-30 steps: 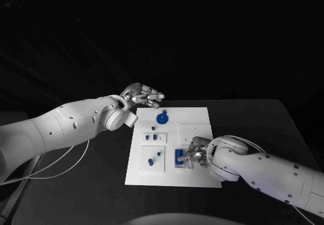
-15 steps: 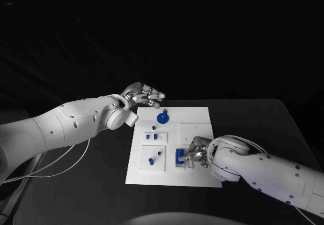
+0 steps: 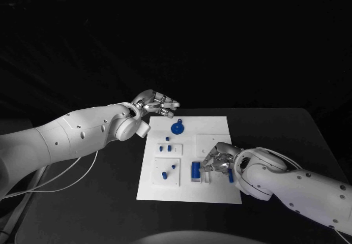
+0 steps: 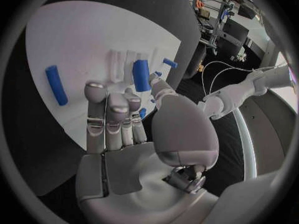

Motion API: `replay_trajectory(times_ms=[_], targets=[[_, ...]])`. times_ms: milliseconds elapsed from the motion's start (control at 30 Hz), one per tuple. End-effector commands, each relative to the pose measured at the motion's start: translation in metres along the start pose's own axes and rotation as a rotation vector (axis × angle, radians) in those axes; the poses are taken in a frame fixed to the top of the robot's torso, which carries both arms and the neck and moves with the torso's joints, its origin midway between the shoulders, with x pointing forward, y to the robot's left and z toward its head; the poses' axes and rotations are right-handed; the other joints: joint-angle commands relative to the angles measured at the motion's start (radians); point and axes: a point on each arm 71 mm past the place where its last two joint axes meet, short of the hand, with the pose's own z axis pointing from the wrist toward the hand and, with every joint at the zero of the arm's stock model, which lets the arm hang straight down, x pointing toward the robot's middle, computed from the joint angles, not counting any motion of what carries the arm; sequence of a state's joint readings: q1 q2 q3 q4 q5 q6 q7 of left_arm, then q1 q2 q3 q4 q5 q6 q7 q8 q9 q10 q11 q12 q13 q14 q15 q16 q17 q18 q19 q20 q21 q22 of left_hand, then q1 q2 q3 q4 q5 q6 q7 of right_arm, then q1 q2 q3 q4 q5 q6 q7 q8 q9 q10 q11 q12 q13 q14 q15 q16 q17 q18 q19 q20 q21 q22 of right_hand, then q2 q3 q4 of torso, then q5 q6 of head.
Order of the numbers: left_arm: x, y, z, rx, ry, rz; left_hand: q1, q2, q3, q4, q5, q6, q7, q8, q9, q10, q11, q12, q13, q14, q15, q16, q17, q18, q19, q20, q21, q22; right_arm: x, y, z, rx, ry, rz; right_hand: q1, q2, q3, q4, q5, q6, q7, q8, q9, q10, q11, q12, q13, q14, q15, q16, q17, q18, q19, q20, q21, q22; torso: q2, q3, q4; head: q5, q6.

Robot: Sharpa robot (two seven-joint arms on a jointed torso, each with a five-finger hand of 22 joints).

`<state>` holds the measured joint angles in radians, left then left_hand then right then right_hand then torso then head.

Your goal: Assemble the parts on the task board

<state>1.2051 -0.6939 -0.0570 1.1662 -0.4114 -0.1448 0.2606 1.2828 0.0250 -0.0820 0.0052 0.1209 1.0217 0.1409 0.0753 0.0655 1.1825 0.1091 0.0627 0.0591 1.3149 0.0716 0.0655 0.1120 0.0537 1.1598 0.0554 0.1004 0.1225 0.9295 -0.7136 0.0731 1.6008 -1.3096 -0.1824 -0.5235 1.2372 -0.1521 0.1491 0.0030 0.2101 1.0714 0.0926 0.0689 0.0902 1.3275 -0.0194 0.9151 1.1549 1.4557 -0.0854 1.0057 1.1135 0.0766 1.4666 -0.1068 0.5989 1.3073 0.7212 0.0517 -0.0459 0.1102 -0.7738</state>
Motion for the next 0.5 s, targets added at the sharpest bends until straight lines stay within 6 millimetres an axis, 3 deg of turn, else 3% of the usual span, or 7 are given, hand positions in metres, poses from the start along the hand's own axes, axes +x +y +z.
replay_trajectory(times_ms=[33,100,167,233,300,367,500], targets=[[0.0011,-0.0009,-0.0001,0.008,0.016,0.001,-0.009,-0.002,0.000,0.005,-0.005,-0.007,0.000,0.000,0.001,-0.009,0.001,-0.004,0.001,-0.004,0.003,-0.002,0.001,-0.001,0.000,0.005,0.003,-0.001,-0.0119,0.0111,-0.0063,-0.204,-0.180,-0.074,0.034,0.004,0.069,-0.065,-0.007,-0.001,0.003,-0.006,-0.017,-0.002,0.006,0.007,-0.001,0.000,0.005,0.001,0.002,0.017,0.048,0.008,0.000,0.068,0.000,0.0006,-0.0004,0.002,0.001],[0.0007,-0.0007,-0.0003,0.008,0.015,0.002,-0.009,-0.002,0.000,0.005,-0.005,-0.007,0.000,0.000,0.001,-0.009,0.001,-0.004,0.001,-0.004,0.003,-0.002,0.001,-0.001,0.000,0.005,0.003,-0.001,-0.0134,0.0115,-0.0094,-0.247,-0.221,-0.108,0.015,-0.004,0.145,-0.122,-0.009,-0.008,0.007,-0.006,-0.024,0.001,0.007,0.013,0.001,0.000,0.005,0.002,0.004,0.016,0.048,0.009,0.006,0.071,0.000,0.0012,-0.0005,0.004,0.000],[0.0004,-0.0006,-0.0004,0.007,0.015,0.002,-0.009,-0.002,0.000,0.005,-0.005,-0.007,0.000,0.000,0.001,-0.009,0.001,-0.004,0.001,-0.004,0.003,-0.002,0.001,-0.001,0.000,0.005,0.003,-0.001,-0.0138,0.0118,-0.0121,-0.279,-0.253,-0.137,0.022,0.008,0.218,-0.159,0.009,-0.018,0.011,-0.007,-0.027,0.002,0.006,0.018,0.003,0.000,0.005,0.005,0.006,0.016,0.048,0.007,0.010,0.071,0.000,0.0018,-0.0007,0.005,0.000],[0.0002,-0.0005,-0.0005,0.007,0.015,0.002,-0.009,-0.002,0.000,0.005,-0.005,-0.007,0.000,0.000,0.001,-0.009,0.001,-0.004,0.001,-0.004,0.003,-0.002,0.001,-0.001,0.000,0.005,0.003,-0.001,-0.0132,0.0119,-0.0135,-0.297,-0.268,-0.158,0.007,0.001,0.337,-0.197,0.021,-0.019,0.014,-0.008,-0.028,0.001,0.004,0.020,0.004,-0.001,0.004,0.004,0.005,0.015,0.047,0.006,0.016,0.073,0.000,0.0017,-0.0003,0.005,0.000],[0.0002,-0.0005,-0.0005,0.007,0.015,0.002,-0.009,-0.002,0.000,0.005,-0.005,-0.007,0.000,0.000,0.001,-0.009,0.001,-0.004,0.001,-0.004,0.003,-0.002,0.001,-0.001,0.000,0.005,0.003,-0.001,-0.0124,0.0117,-0.0144,-0.313,-0.278,-0.176,-0.019,0.001,0.419,-0.202,0.030,-0.018,0.013,-0.007,-0.028,0.002,0.003,0.022,0.004,-0.001,0.003,0.003,0.004,0.014,0.045,0.005,0.021,0.074,0.000,0.0016,-0.0007,0.005,0.000],[0.0003,-0.0005,-0.0004,0.007,0.015,0.002,-0.009,-0.002,0.000,0.005,-0.005,-0.007,0.000,0.000,0.001,-0.009,0.001,-0.004,0.001,-0.004,0.003,-0.002,0.001,-0.001,0.000,0.005,0.003,-0.001,-0.0107,0.0115,-0.0145,-0.324,-0.279,-0.188,-0.029,0.001,0.457,-0.204,0.042,-0.025,0.011,-0.007,-0.028,0.003,0.002,0.024,0.005,-0.001,0.002,0.003,0.004,0.014,0.044,0.004,0.026,0.075,0.000,0.0013,-0.0007,0.005,0.001],[0.0007,-0.0006,-0.0001,0.008,0.016,0.002,-0.008,-0.001,0.001,0.007,-0.004,-0.007,0.000,0.001,0.001,-0.010,0.001,-0.004,0.001,-0.004,0.003,-0.002,0.002,-0.001,0.000,0.005,0.005,-0.004,-0.0055,0.0115,-0.0131,-0.335,-0.261,-0.203,-0.055,0.009,0.543,-0.206,0.117,-0.046,-0.004,-0.007,-0.028,0.003,-0.020,0.020,0.003,-0.002,-0.013,0.004,0.004,0.005,0.040,-0.009,0.038,0.075,0.000,0.0016,0.0002,0.006,-0.001]])
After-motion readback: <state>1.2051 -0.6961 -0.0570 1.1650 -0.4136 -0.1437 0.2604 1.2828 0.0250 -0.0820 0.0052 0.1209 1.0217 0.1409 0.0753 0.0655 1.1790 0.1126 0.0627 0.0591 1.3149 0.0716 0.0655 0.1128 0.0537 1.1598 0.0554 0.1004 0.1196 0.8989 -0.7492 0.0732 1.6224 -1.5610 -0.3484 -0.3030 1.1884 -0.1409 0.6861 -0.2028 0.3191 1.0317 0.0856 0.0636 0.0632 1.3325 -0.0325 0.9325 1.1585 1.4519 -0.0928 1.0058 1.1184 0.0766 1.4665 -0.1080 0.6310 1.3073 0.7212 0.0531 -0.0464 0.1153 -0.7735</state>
